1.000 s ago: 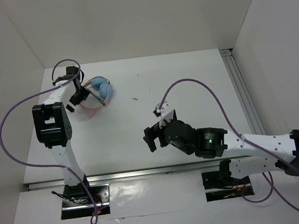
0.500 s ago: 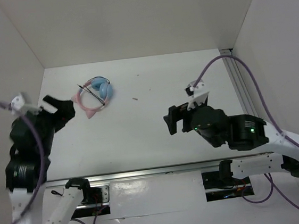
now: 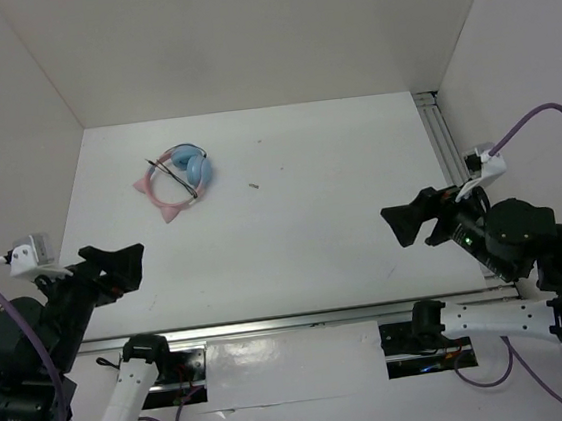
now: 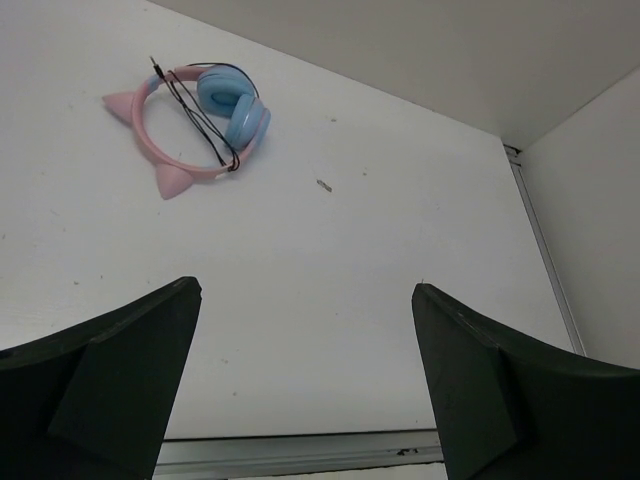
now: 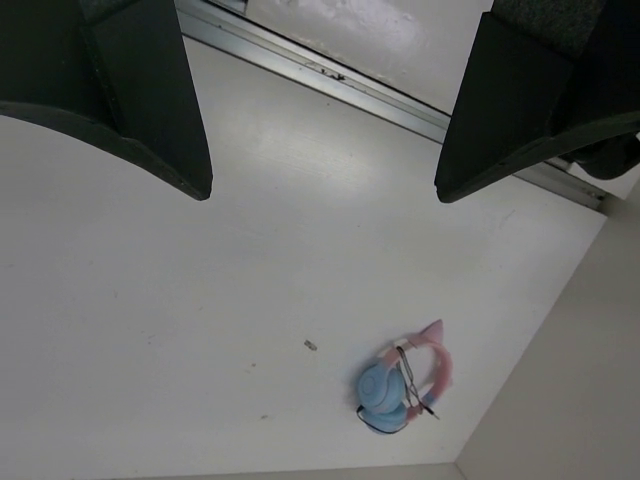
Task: Wrap the headphones
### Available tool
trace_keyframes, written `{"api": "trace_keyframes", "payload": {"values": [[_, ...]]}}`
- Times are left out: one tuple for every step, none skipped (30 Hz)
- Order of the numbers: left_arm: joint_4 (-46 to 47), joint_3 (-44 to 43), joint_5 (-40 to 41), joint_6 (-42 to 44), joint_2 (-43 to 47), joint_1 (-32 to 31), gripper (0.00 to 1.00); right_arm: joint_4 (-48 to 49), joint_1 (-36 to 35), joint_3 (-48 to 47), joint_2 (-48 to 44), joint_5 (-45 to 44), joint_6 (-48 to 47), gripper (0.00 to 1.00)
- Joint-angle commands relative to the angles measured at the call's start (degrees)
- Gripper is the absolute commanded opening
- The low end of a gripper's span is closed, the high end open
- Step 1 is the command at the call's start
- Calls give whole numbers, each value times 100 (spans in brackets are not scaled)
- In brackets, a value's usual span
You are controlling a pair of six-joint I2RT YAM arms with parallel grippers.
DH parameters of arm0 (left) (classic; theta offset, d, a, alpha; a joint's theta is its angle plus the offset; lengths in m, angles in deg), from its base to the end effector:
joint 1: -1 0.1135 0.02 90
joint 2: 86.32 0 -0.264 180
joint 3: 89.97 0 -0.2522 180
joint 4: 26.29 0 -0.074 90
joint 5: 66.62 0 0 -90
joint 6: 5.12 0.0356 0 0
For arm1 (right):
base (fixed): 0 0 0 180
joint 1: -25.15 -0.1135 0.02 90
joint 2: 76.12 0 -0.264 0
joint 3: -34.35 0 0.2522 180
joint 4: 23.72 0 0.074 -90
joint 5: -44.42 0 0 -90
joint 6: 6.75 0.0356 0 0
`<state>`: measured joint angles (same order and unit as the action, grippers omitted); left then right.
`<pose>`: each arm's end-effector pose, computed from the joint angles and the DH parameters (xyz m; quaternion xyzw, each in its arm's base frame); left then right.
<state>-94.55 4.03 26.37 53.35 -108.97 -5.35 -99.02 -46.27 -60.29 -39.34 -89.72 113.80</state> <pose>-0.0012 0.0020 0.4312 -0.1778 0.7149 -0.2012 0.6456 0.0355 0.0278 0.4553 -0.0525 0.7777 0.2354 0.5806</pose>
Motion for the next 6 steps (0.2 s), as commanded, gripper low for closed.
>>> {"api": "trace_keyframes", "payload": {"values": [[-201,-351,-132,288,-81,-59,100,-403,285,89,67,151,22,100],[-201,-351,-131,288,-81,-59,100,-403,338,90,67,212,22,100],[-201,-351,-131,340,-133,-112,100,-403,409,160,6,265,-31,100],[-254,-351,-131,340,-134,-112,100,-403,409,160,5,266,-31,100],[-254,-351,-79,340,-134,-112,100,-403,409,221,5,266,-31,100],[-254,-351,-79,340,-134,-164,100,-403,409,222,5,266,-31,100]]}}
